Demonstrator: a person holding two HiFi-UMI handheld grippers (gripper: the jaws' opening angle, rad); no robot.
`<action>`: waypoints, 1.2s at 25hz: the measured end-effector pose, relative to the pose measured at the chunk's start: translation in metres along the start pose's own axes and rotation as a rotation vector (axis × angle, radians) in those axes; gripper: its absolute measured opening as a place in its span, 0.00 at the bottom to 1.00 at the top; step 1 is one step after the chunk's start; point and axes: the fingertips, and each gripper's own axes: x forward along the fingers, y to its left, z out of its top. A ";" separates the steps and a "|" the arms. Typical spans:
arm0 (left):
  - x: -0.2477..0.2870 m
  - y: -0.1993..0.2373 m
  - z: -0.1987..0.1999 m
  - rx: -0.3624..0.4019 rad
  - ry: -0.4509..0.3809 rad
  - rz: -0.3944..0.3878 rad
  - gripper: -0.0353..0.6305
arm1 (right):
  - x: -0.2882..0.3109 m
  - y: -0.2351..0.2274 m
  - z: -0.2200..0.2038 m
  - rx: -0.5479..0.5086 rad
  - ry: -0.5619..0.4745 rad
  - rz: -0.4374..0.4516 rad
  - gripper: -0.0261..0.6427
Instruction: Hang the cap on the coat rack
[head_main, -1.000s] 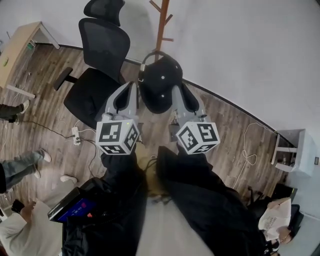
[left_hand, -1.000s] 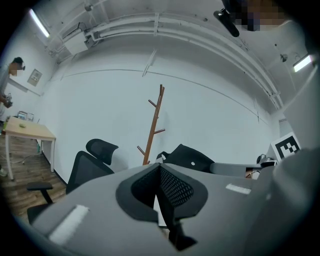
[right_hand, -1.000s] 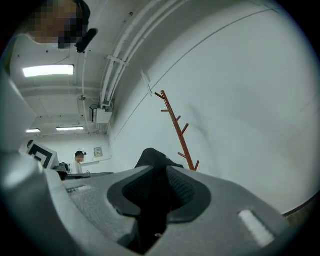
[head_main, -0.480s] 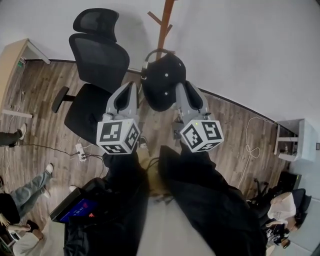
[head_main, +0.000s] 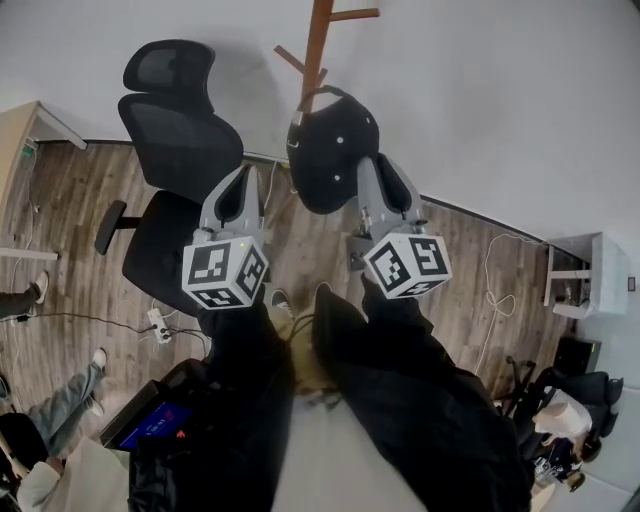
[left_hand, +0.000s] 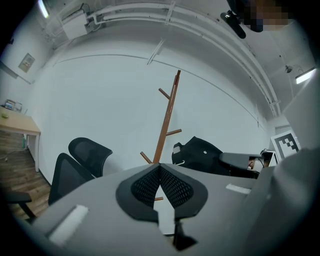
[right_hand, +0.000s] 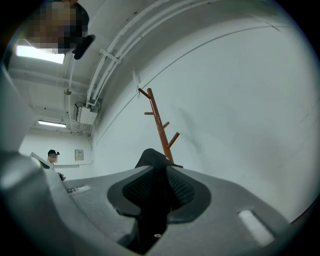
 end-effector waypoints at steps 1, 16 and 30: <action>0.007 -0.003 0.002 0.004 -0.005 0.005 0.06 | 0.004 -0.007 0.007 -0.002 -0.009 0.003 0.14; 0.058 -0.022 0.035 0.057 -0.087 0.055 0.06 | 0.058 -0.067 0.087 -0.039 -0.186 0.026 0.14; 0.061 -0.013 0.029 0.054 -0.068 0.099 0.06 | 0.114 -0.105 0.077 0.014 -0.160 0.016 0.14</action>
